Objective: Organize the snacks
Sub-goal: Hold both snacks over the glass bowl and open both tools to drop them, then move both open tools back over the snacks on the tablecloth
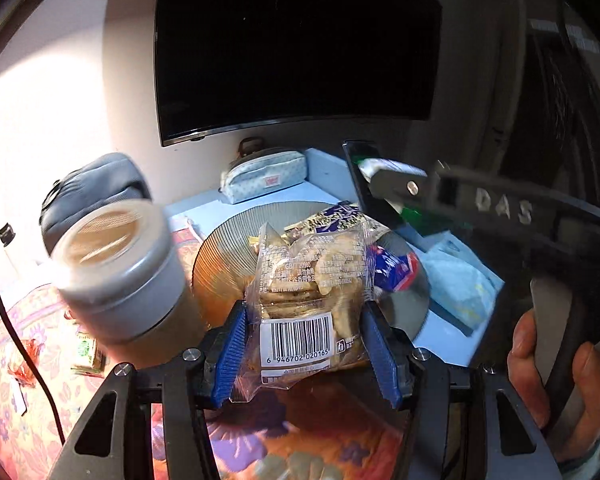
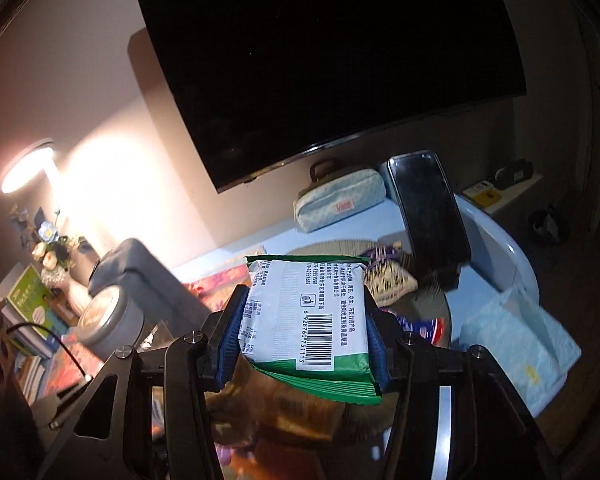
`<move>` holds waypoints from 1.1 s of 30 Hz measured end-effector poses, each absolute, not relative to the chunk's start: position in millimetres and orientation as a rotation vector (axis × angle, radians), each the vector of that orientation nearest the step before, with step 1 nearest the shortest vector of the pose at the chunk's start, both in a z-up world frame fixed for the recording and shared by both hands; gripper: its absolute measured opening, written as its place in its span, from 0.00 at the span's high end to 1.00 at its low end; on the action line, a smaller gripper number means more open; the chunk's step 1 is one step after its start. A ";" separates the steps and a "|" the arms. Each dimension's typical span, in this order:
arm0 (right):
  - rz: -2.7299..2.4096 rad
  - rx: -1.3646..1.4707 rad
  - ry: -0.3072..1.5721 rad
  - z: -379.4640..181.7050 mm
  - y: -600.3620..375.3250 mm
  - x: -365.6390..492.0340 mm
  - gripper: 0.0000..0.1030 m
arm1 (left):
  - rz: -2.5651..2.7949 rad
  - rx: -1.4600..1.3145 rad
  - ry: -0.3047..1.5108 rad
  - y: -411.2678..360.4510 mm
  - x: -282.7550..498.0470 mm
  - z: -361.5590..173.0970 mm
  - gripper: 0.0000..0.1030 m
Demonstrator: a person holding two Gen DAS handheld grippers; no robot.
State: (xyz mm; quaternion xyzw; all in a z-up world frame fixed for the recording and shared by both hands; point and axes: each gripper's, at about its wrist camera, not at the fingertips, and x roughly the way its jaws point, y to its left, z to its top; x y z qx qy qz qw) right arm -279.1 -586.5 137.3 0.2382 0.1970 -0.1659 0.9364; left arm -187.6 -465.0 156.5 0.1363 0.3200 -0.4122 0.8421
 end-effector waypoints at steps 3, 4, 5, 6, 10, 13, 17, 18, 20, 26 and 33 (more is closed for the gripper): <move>-0.321 0.493 0.429 140.1 -604.3 -260.5 0.50 | -0.839 0.311 0.694 -488.9 -187.5 155.3 0.47; -0.317 0.501 0.436 139.0 -608.0 -258.0 0.50 | -0.826 0.315 0.693 -494.9 -186.9 154.8 0.47; -0.306 0.510 0.446 138.4 -613.8 -253.7 0.50 | -0.810 0.315 0.687 -500.7 -186.0 155.3 0.47; -0.301 0.517 0.449 138.3 -618.3 -250.7 0.50 | -0.792 0.319 0.677 -505.4 -185.8 155.2 0.47; -0.300 0.512 0.455 142.0 -632.1 -238.1 0.50 | -0.736 0.322 0.599 -517.9 -186.4 162.2 0.47; -0.283 0.495 0.482 141.0 -636.7 -225.4 0.50 | -0.737 0.328 0.598 -525.9 -181.4 163.9 0.46; -0.250 0.521 0.522 130.7 -644.1 -218.1 0.49 | -0.769 0.313 0.592 -523.6 -182.0 168.3 0.22; -0.246 0.530 0.521 129.1 -645.6 -220.7 0.46 | -0.775 0.307 0.574 -520.4 -184.8 171.0 0.22; -0.250 0.547 0.512 128.6 -649.2 -227.1 0.42 | -0.802 0.298 0.559 -515.0 -189.1 176.2 0.21; -0.249 0.562 0.484 135.2 -648.9 -245.7 0.41 | -0.864 0.268 0.539 -493.7 -202.3 190.1 0.21; -0.223 0.526 0.465 147.9 -626.9 -256.3 0.40 | -0.881 0.205 0.471 -448.2 -214.2 222.3 0.21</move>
